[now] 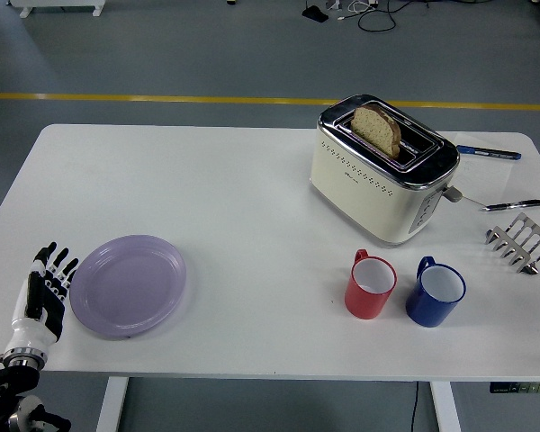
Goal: Push plate across desktop,pick up the break from the machine,place the break in the plate
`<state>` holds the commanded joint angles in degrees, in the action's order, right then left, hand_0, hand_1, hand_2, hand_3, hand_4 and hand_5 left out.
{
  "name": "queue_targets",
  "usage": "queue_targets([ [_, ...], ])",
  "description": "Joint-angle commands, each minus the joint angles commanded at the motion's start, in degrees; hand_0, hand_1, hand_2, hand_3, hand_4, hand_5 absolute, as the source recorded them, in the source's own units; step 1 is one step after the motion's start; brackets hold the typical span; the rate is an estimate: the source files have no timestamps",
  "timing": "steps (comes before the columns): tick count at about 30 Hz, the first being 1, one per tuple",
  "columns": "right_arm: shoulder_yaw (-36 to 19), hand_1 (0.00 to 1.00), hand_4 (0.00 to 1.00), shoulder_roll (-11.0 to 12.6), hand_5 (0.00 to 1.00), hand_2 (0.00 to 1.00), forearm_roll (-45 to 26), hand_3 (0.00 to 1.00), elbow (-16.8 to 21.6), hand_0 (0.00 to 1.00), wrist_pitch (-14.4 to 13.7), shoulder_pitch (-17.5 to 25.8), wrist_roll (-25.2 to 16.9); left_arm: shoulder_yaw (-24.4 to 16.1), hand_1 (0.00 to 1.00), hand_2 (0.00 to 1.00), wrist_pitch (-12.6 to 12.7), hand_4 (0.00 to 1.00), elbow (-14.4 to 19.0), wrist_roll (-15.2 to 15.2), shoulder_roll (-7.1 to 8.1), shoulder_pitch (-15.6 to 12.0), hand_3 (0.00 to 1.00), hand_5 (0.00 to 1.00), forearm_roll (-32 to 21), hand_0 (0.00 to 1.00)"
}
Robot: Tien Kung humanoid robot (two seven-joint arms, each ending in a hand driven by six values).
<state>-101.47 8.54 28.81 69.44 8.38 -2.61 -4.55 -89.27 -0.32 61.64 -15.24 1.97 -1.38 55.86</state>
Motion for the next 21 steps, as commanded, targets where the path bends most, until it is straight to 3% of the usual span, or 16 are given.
queue_targets([
  [21,0.4,0.660,0.570,-0.2,0.610,0.672,0.1,0.685,-0.2,0.723,0.0,-0.1,0.0,3.0,0.903,0.958,-1.5,0.540,-0.3,0.1,0.11,0.5,0.974,0.998,-2.3,0.905],
])
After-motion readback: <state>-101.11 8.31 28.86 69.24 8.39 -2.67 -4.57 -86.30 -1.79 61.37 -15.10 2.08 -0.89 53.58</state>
